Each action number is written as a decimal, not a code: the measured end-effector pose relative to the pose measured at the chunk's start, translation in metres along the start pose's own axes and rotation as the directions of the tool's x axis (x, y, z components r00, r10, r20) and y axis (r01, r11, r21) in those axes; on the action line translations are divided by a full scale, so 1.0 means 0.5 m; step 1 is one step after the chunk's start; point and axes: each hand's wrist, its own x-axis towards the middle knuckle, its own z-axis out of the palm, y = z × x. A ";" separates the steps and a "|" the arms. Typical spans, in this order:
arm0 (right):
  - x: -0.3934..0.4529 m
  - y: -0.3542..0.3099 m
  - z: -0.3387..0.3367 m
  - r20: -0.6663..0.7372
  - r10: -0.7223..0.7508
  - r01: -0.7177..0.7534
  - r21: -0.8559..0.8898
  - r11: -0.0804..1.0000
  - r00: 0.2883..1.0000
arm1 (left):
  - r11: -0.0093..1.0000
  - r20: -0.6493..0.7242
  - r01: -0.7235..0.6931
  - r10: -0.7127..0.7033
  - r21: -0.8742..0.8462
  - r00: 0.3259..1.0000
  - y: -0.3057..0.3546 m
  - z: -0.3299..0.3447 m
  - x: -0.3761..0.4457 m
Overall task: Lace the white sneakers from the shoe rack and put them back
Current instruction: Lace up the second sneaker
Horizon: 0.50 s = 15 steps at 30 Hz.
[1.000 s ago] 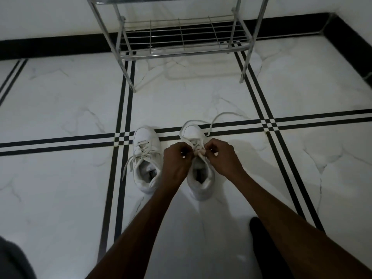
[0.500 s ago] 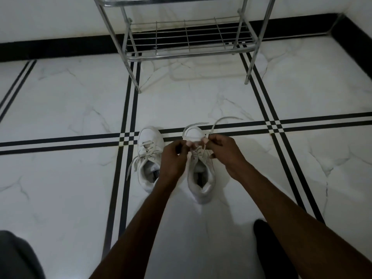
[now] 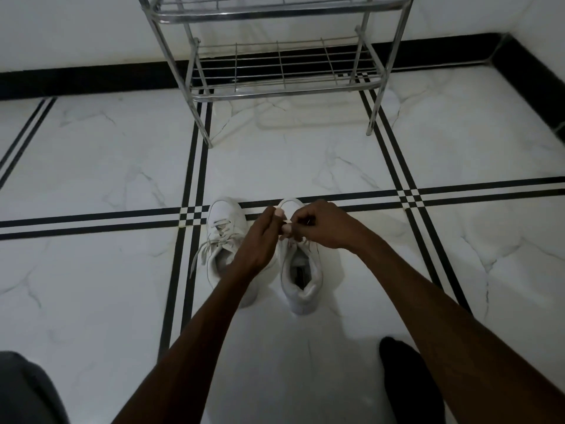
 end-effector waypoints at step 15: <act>-0.017 0.054 0.013 -0.308 0.166 0.037 0.561 0.827 0.937 | 0.943 -0.150 -0.006 0.059 0.334 0.987 -0.029 0.000 0.016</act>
